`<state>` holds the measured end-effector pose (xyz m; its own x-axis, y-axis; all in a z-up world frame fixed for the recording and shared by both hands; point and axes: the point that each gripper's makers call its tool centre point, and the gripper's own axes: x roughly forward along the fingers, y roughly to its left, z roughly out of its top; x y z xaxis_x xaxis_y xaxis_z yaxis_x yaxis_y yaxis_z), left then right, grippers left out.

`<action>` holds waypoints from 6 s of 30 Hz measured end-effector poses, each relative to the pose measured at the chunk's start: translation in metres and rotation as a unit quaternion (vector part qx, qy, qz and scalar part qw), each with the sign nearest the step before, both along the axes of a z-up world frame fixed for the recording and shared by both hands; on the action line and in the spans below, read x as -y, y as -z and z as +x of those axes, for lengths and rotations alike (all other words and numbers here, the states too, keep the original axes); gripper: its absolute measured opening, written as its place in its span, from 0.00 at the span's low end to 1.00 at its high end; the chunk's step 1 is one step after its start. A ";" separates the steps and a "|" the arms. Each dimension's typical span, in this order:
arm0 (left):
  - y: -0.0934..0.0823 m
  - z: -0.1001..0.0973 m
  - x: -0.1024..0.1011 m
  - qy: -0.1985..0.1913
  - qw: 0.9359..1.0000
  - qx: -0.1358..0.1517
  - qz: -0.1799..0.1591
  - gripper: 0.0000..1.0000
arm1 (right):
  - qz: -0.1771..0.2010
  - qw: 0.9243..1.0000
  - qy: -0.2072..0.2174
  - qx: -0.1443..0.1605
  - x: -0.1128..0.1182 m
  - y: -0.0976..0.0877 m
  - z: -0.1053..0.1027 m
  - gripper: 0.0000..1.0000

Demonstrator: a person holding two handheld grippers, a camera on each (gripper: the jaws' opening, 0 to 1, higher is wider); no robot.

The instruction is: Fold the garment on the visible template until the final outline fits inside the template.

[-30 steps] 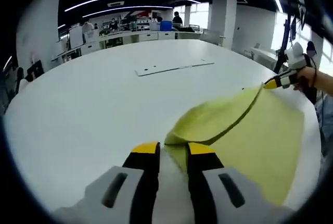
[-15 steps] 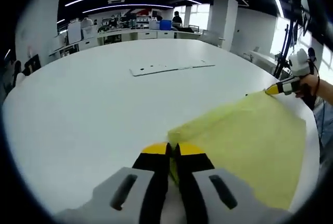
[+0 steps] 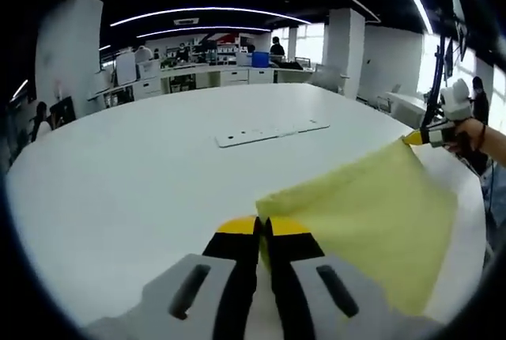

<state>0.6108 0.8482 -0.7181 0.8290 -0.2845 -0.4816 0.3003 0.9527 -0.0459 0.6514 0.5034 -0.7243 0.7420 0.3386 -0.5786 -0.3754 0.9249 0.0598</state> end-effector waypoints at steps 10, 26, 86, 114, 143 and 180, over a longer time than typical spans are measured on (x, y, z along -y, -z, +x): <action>0.031 0.011 -0.003 -0.016 0.999 -0.030 0.015 0.02 | -0.016 1.000 0.008 -0.014 -0.004 0.027 0.012 0.00; 0.012 -0.017 -0.012 -0.024 0.999 -0.025 -0.025 0.39 | 0.027 0.998 0.000 -0.049 -0.002 0.013 -0.011 0.43; 0.038 -0.178 0.032 0.060 0.991 -0.081 -0.084 0.06 | 0.040 0.993 -0.058 -0.095 0.019 0.040 -0.185 0.10; 0.037 -0.178 0.028 0.066 0.991 -0.084 -0.080 0.00 | 0.030 0.994 -0.067 -0.084 0.025 0.035 -0.184 0.00; 0.048 -0.198 0.012 0.096 0.990 -0.099 -0.014 0.00 | 0.021 0.992 -0.066 -0.102 0.035 0.038 -0.198 0.00; -0.024 -0.205 0.037 0.053 0.993 -0.045 -0.097 0.75 | 0.057 0.990 -0.125 -0.033 -0.017 -0.030 -0.218 0.75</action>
